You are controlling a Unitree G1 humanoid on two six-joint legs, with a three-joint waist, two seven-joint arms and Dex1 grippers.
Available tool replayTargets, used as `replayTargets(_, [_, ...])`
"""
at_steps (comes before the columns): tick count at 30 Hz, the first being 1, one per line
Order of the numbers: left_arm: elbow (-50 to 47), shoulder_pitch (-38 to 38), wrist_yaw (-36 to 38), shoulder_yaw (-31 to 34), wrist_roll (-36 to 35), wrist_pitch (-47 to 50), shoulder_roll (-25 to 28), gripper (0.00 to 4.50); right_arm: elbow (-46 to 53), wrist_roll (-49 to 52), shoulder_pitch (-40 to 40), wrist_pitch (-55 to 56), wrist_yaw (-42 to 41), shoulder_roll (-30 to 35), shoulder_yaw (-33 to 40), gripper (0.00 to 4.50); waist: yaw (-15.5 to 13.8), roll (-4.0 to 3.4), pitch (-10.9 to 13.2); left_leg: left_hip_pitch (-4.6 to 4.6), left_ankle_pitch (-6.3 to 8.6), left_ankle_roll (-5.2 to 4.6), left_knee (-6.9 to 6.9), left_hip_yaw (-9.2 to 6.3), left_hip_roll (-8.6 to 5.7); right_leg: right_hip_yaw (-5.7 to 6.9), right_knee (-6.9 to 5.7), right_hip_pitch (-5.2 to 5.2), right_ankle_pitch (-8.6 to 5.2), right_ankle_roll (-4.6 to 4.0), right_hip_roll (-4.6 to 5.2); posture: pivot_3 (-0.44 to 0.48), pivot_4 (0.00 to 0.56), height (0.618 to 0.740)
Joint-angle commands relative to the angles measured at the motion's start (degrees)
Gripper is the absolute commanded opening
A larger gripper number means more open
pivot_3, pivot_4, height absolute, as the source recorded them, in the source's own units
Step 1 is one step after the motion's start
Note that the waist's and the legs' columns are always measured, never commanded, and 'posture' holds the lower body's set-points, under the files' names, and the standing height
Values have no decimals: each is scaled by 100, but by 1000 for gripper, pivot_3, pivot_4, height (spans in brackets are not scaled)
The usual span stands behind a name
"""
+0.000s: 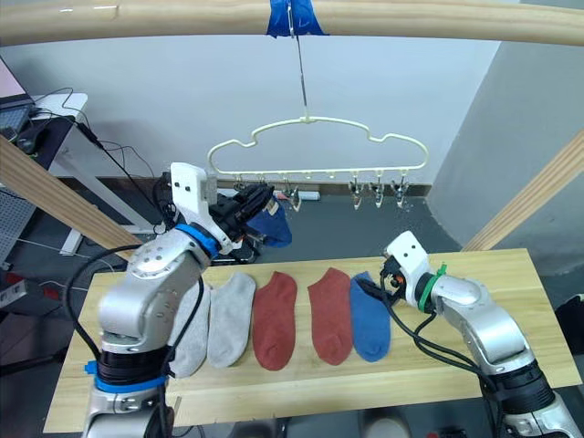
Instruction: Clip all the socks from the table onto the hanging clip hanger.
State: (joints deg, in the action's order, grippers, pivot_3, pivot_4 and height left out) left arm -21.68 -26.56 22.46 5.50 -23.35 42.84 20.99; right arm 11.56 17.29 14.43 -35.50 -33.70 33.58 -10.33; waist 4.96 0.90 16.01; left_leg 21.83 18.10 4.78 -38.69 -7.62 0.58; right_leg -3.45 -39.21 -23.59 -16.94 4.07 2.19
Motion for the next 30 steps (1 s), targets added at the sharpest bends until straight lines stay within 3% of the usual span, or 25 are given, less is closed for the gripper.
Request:
replayTargets(1, [-96,-176,93,344,-507,629,160,100,-632,-398,26,500,-129,-86,-205,4500,-3,1,0,0,0,0,0,0,0,0,0,0,0,0,0,-70,294,740])
replayTargets(13, [-157,-562,-171,949,-1880,2255,248,100,-2325,-1505,298,1840,-477,-294,-715,4500,-3,2,1,-4,-12,22,-5,0,1,-1,0,6,3,3,0,-50,289,740])
replayTargets(16, [-135,-605,-206,959,-1931,2317,326,100,-2402,-1556,281,1964,-613,-339,-729,3864,-7,2,1,-8,-12,23,-5,1,1,-3,0,9,4,3,0,-47,286,740])
replayTargets(27, [-182,-656,-506,1122,-2412,2672,249,100,-2154,-1691,0,2282,-947,-189,-591,13,-17,2,1,-7,-13,24,-7,1,0,-5,1,10,7,6,1,-46,286,740])
replayTargets(30, [-10,-775,-690,1422,-2860,3098,114,100,-1705,-1590,-107,2515,-1219,67,-476,13,-25,2,1,-6,-12,24,-8,0,0,-5,3,11,8,7,2,-46,286,740])
